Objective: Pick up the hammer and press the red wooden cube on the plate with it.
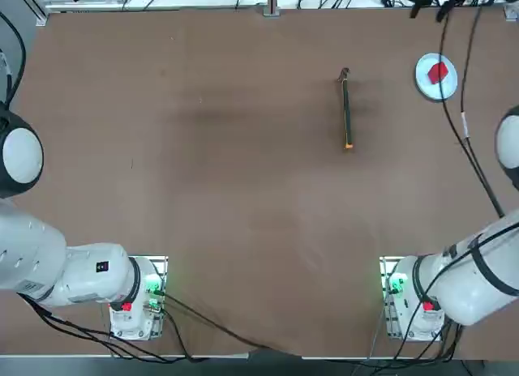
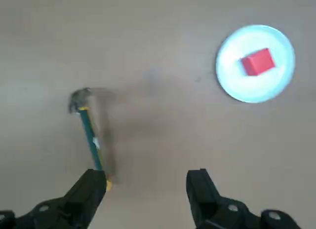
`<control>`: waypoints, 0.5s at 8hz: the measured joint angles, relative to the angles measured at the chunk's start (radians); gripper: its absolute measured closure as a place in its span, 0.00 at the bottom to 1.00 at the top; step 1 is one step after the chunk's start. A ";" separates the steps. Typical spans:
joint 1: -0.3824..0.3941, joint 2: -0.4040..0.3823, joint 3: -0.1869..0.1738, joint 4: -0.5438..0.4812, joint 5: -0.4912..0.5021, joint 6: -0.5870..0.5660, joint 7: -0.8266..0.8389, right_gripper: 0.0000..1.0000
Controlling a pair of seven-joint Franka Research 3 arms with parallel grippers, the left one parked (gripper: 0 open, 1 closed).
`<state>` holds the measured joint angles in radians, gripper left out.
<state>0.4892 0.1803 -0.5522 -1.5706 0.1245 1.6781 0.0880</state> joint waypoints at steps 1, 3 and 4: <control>-0.083 -0.030 0.058 0.000 -0.030 -0.036 -0.037 0.00; -0.189 -0.082 0.156 -0.007 -0.085 -0.056 -0.062 0.00; -0.259 -0.102 0.238 -0.013 -0.106 -0.057 -0.062 0.00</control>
<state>0.2303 0.0785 -0.3142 -1.5836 0.0185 1.6214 0.0262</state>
